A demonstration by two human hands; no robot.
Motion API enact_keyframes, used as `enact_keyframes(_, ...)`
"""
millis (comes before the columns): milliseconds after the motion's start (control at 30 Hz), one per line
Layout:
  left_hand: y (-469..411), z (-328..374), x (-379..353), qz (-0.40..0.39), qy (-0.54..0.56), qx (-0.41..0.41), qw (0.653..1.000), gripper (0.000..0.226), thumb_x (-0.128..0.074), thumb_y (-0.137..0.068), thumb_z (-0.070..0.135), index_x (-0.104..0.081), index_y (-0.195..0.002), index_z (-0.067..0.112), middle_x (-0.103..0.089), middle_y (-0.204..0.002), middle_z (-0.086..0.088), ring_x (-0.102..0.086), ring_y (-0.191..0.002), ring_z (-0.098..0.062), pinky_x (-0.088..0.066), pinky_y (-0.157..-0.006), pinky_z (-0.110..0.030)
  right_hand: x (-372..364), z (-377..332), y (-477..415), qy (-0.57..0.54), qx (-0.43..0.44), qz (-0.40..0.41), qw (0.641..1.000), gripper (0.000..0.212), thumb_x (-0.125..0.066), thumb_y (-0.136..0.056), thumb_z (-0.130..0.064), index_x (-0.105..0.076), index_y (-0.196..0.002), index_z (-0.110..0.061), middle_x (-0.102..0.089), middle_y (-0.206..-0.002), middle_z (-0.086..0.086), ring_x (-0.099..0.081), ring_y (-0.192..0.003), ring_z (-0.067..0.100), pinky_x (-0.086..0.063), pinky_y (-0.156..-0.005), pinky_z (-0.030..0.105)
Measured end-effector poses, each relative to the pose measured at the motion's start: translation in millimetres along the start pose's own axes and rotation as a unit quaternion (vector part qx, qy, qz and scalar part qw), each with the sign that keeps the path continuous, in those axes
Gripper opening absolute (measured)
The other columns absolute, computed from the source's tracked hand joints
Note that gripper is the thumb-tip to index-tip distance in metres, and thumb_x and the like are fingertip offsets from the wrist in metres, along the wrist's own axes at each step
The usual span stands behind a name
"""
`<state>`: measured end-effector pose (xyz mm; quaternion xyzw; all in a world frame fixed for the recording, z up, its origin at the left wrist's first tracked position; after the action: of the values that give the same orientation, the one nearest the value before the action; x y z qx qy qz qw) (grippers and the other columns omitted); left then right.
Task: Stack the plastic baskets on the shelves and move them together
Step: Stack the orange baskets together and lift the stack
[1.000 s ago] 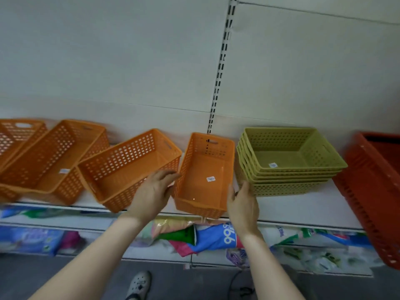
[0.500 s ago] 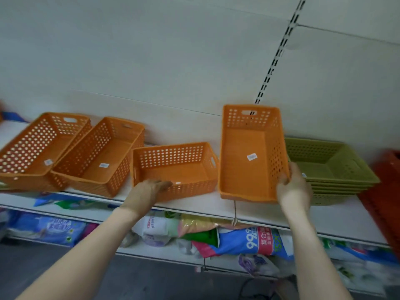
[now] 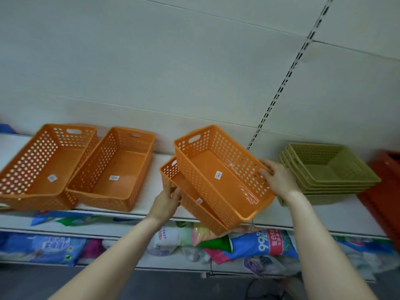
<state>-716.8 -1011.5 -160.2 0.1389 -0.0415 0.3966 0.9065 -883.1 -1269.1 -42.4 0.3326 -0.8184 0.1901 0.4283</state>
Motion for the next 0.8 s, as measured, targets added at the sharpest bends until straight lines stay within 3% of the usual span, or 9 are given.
enact_keyframes(100,-6.7,3.5,3.5,-0.029,0.119,0.045,0.991,0.05,-0.043,-0.099,0.044,-0.036,-0.145,0.025,-0.057,-0.135,-0.01,-0.059,-0.117,-0.029,-0.05,-0.094,-0.039,-2.8,-7.8,-11.0,0.022,-0.012,-0.014,1.0,0.031,-0.06,-0.094,-0.01,-0.066,-0.124,-0.016,-0.07,-0.12,0.008,-0.064,-0.112,0.028,-0.042,-0.087,0.029)
enact_keyframes(200,-12.0,9.4,11.3,-0.04,0.16,0.075,0.983,0.052,-0.039,-0.099,0.043,-0.042,-0.143,0.016,-0.058,-0.134,-0.009,-0.059,-0.116,-0.025,-0.048,-0.096,-0.036,-6.9,-22.5,-19.0,0.014,-0.025,-0.047,0.998,0.031,-0.059,-0.094,-0.007,-0.066,-0.123,-0.014,-0.07,-0.114,0.006,-0.064,-0.103,0.022,-0.043,-0.081,0.027)
enact_keyframes(267,-14.7,15.4,18.2,-0.052,0.183,0.087,0.978,0.054,-0.036,-0.098,0.049,-0.048,-0.135,0.012,-0.064,-0.12,0.0,-0.062,-0.108,-0.018,-0.048,-0.094,-0.033,-15.2,-31.3,-22.7,0.028,-0.02,-0.068,0.997,0.032,-0.06,-0.093,-0.009,-0.067,-0.122,-0.017,-0.07,-0.113,0.003,-0.064,-0.103,0.019,-0.045,-0.082,0.027)
enact_keyframes(333,-19.3,21.7,24.1,-0.06,0.181,0.091,0.977,0.052,-0.031,-0.096,0.057,-0.051,-0.125,0.019,-0.063,-0.106,0.013,-0.062,-0.1,-0.009,-0.05,-0.09,-0.031,-28.1,-36.5,-23.3,0.049,-0.024,-0.078,0.995,0.032,-0.059,-0.091,-0.01,-0.067,-0.12,-0.021,-0.071,-0.114,0.003,-0.066,-0.106,0.022,-0.049,-0.087,0.031)
enact_keyframes(400,-25.4,24.8,27.5,-0.081,0.174,0.091,0.977,0.053,-0.029,-0.094,0.064,-0.05,-0.124,0.026,-0.06,-0.112,0.014,-0.06,-0.108,-0.013,-0.049,-0.098,-0.036,-45.4,-32.2,-19.5,0.07,-0.036,-0.091,0.993,0.038,-0.056,-0.092,-0.011,-0.062,-0.127,-0.023,-0.068,-0.122,0.007,-0.064,-0.111,0.026,-0.047,-0.089,0.032)
enact_keyframes(500,-31.3,23.8,28.4,-0.099,0.16,0.081,0.979,0.058,-0.037,-0.094,0.06,-0.047,-0.138,0.022,-0.054,-0.133,0.006,-0.052,-0.125,-0.02,-0.043,-0.107,-0.042,-75.0,-14.5,-1.9,0.053,-0.09,-0.171,0.98,0.047,-0.049,-0.099,-0.019,-0.041,-0.145,-0.025,-0.06,-0.132,0.011,-0.06,-0.115,0.03,-0.048,-0.091,0.036)
enact_keyframes(600,-32.2,19.9,20.9,-0.112,0.081,0.046,0.989,0.054,-0.05,-0.097,0.042,-0.036,-0.147,0.03,-0.048,-0.142,0.008,-0.048,-0.13,-0.018,-0.044,-0.104,-0.038,-94.8,1.8,10.8,0.01,-0.144,-0.195,0.97,0.036,-0.044,-0.102,-0.024,-0.043,-0.138,-0.022,-0.062,-0.127,0.009,-0.061,-0.105,0.025,-0.05,-0.085,0.035)
enact_keyframes(700,-23.8,21.2,12.3,-0.113,-0.038,0.02,0.993,0.055,-0.054,-0.095,0.035,-0.035,-0.147,0.039,-0.049,-0.143,0.012,-0.056,-0.124,-0.016,-0.044,-0.108,-0.041,-99.5,8.0,5.3,0.051,-0.136,-0.167,0.975,0.031,-0.042,-0.102,-0.03,-0.05,-0.13,-0.018,-0.064,-0.12,0.009,-0.059,-0.096,0.024,-0.045,-0.078,0.032)
enact_keyframes(800,-12.6,26.5,19.5,-0.05,-0.174,-0.04,0.983,0.05,-0.052,-0.096,0.023,-0.043,-0.145,0.026,-0.053,-0.144,0.002,-0.055,-0.126,-0.018,-0.041,-0.108,-0.032,-101.8,7.7,3.1,0.084,-0.129,-0.144,0.977,0.021,-0.038,-0.101,-0.027,-0.053,-0.113,-0.02,-0.066,-0.11,0.009,-0.057,-0.086,0.024,-0.044,-0.072,0.032)
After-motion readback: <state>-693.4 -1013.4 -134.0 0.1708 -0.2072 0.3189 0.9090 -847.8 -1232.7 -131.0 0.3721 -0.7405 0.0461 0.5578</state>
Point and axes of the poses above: each hand's wrist, its own y-axis away from the middle knuckle, its own x-axis out of the back of the hand, z = x × y, the point moved 2 cm from there along -y, towards the middle knuckle
